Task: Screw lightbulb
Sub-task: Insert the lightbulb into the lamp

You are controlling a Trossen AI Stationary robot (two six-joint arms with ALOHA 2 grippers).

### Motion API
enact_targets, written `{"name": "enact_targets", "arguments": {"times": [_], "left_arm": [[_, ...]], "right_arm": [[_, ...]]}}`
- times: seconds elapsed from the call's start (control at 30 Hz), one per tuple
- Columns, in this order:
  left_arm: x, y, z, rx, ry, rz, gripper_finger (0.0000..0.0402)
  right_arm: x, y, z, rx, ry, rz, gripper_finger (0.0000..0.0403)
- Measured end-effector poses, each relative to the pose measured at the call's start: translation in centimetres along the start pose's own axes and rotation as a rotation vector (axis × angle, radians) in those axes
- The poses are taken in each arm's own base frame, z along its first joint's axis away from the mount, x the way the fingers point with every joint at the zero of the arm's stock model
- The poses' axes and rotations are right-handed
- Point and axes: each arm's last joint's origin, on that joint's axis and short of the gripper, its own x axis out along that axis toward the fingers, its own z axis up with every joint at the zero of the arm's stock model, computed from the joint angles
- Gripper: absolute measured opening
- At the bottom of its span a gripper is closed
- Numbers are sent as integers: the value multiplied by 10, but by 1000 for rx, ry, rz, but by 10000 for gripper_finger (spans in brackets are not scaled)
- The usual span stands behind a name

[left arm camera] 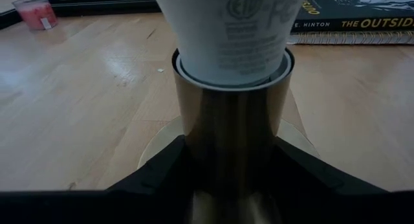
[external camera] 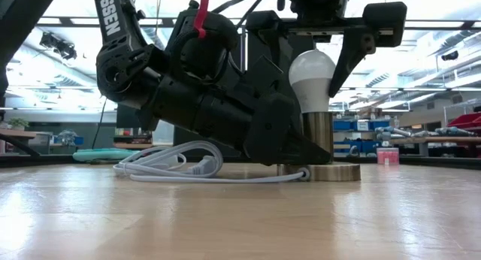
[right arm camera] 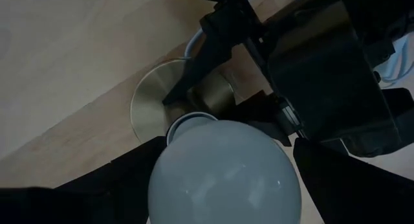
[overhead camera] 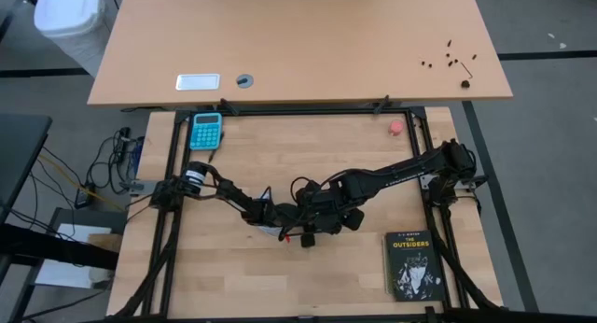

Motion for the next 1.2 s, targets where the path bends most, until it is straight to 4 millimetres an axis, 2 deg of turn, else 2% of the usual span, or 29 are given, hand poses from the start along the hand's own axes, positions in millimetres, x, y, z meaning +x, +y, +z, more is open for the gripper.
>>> {"name": "enact_targets", "arguments": {"times": [0.27, 0.63, 1.0, 1.2], "left_arm": [[0, 0, 1, -2, -8, 5, 200], [0, 0, 1, -4, -11, 8, 200], [0, 1, 1, -6, -13, 10, 200], [0, 1, 1, -7, -13, 10, 200]], "right_arm": [[0, 0, 0, 29, -4, -1, 350], [0, 0, 0, -14, -3, 2, 349], [8, 4, -3, -9, -9, 38, 304], [11, 0, -8, 12, -12, 48, 302]]}}
